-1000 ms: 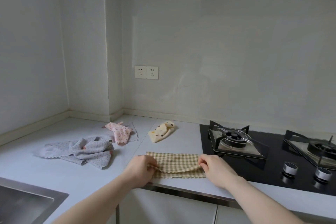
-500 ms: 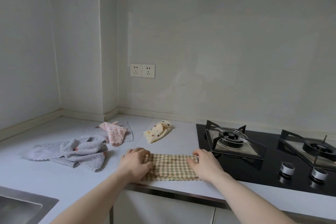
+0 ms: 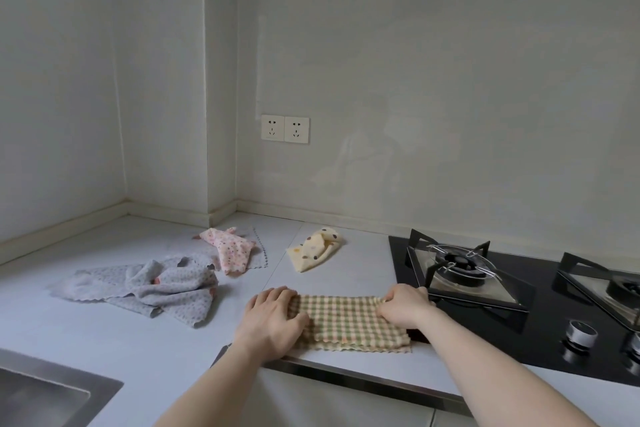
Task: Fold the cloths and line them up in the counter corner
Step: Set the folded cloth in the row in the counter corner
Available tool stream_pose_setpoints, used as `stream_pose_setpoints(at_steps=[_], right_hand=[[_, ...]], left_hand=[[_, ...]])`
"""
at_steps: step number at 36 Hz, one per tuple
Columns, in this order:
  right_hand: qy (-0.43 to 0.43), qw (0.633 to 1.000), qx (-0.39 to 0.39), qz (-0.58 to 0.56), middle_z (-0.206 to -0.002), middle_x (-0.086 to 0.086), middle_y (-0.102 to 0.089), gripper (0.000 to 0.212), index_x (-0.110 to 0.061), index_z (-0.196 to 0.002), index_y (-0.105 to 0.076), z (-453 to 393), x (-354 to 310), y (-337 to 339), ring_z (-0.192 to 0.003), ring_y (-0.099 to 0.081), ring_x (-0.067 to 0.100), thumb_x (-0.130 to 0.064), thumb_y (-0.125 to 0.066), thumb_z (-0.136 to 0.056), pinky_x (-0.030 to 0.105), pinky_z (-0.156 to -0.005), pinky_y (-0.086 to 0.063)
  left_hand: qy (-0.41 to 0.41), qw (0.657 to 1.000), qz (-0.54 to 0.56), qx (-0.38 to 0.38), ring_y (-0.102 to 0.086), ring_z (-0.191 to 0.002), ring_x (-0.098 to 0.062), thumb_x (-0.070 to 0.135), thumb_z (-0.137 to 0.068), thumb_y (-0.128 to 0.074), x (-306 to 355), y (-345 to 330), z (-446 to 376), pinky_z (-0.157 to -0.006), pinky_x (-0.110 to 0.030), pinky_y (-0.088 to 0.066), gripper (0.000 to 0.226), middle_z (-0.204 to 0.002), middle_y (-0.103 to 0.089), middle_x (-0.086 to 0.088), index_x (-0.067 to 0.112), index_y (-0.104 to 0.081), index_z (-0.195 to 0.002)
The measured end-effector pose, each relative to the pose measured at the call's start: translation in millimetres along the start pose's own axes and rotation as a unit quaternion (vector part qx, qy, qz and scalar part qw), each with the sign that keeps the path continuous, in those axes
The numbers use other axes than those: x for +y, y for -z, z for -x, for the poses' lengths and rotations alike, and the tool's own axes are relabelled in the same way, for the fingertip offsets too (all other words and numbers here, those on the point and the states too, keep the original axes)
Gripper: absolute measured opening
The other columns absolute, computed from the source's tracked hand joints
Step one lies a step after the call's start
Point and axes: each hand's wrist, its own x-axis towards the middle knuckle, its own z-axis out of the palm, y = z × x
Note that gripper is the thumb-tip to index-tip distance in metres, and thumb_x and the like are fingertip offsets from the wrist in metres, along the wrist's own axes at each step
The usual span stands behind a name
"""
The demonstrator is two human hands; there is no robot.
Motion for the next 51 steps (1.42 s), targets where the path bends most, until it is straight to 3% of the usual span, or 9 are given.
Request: stream_pose_setpoints(at_steps=[5, 12, 15, 24, 30, 36, 40, 46, 51], right_hand=[[0.027, 0.994, 0.027, -0.107, -0.081, 0.002, -0.058, 0.013, -0.018, -0.074, -0.051, 9, -6, 18, -0.077, -0.053, 0.018, -0.012, -0.060, -0.082, 0.028, -0.067, -0.038], [0.021, 0.978, 0.050, -0.201, -0.104, 0.017, -0.067, 0.029, 0.002, -0.105, -0.063, 15, -27, 35, -0.089, -0.064, 0.025, -0.016, -0.066, -0.081, 0.045, -0.087, -0.055], [0.034, 0.972, 0.027, -0.231, -0.086, 0.008, -0.060, 0.015, -0.011, -0.090, -0.060, 20, -44, 35, -0.079, -0.057, 0.022, -0.016, -0.068, -0.079, 0.035, -0.067, -0.050], [0.042, 0.932, -0.042, -0.358, -0.090, 0.009, -0.065, 0.010, -0.012, -0.090, -0.064, 25, -95, 14, -0.071, -0.066, 0.017, -0.005, -0.070, -0.086, 0.024, -0.054, -0.056], [0.033, 0.921, -0.081, -0.381, -0.099, 0.010, -0.065, 0.014, -0.010, -0.100, -0.064, 29, -113, -9, -0.079, -0.073, 0.020, -0.004, -0.069, -0.088, 0.032, -0.065, -0.063], [0.044, 0.935, -0.042, -0.350, -0.097, 0.010, -0.072, 0.014, -0.015, -0.102, -0.066, 20, -103, -16, -0.075, -0.073, 0.017, -0.010, -0.067, -0.089, 0.029, -0.065, -0.063], [0.061, 0.971, 0.042, -0.227, -0.121, 0.001, -0.066, 0.037, -0.022, -0.120, -0.065, 7, -83, -16, -0.106, -0.064, 0.017, -0.025, -0.070, -0.084, 0.025, -0.087, -0.050], [0.018, 0.971, -0.033, -0.238, -0.147, 0.007, -0.049, 0.068, -0.016, -0.149, -0.042, -2, -64, -28, -0.130, -0.051, 0.026, -0.040, -0.068, -0.091, 0.036, -0.105, -0.047], [0.010, 0.966, -0.077, -0.247, -0.109, 0.000, -0.067, 0.047, -0.015, -0.129, -0.061, -2, -67, -26, -0.088, -0.059, 0.013, -0.039, -0.069, -0.090, 0.023, -0.063, -0.043]], left_hand=[[-0.004, 1.000, 0.016, 0.005, -0.029, -0.145, -0.015, 0.053, -0.093, -0.038, -2, 0, 2, -0.121, -0.037, -0.017, 0.058, -0.156, -0.040, 0.008, 0.032, -0.040, -0.147], [0.010, 0.998, 0.059, 0.012, -0.033, -0.143, -0.015, 0.044, -0.093, -0.042, -2, 2, 2, -0.121, -0.036, -0.019, 0.055, -0.154, -0.044, 0.007, 0.031, -0.042, -0.146], [0.018, 0.995, 0.093, 0.028, -0.039, -0.139, -0.015, 0.037, -0.095, -0.042, -2, 5, 2, -0.119, -0.035, -0.023, 0.047, -0.149, -0.049, 0.008, 0.031, -0.048, -0.142], [0.046, 0.970, 0.234, 0.048, -0.055, -0.123, -0.014, 0.029, -0.095, -0.046, -6, 13, 3, -0.109, -0.036, -0.041, 0.039, -0.137, -0.060, 0.005, 0.029, -0.057, -0.132], [0.046, 0.962, 0.261, 0.061, -0.054, -0.124, -0.013, 0.022, -0.099, -0.046, -8, 14, 3, -0.106, -0.029, -0.041, 0.036, -0.135, -0.061, 0.004, 0.022, -0.057, -0.133], [0.061, 0.961, 0.263, 0.064, -0.058, -0.110, -0.008, 0.045, -0.096, -0.050, -8, 12, 0, -0.097, -0.028, -0.045, 0.037, -0.128, -0.065, 0.009, 0.028, -0.058, -0.128], [0.056, 0.974, 0.213, 0.060, -0.060, -0.118, -0.011, 0.056, -0.087, -0.054, -6, 9, 0, -0.102, -0.034, -0.047, 0.050, -0.128, -0.066, 0.011, 0.032, -0.055, -0.131], [0.028, 0.991, 0.121, 0.046, -0.052, -0.125, -0.014, 0.047, -0.081, -0.058, -1, 9, 0, -0.112, -0.035, -0.036, 0.059, -0.135, -0.059, 0.012, 0.033, -0.049, -0.138], [0.027, 0.992, 0.121, 0.027, -0.048, -0.126, -0.015, 0.049, -0.077, -0.058, -3, 10, 1, -0.112, -0.035, -0.035, 0.065, -0.134, -0.060, 0.015, 0.036, -0.046, -0.139]])
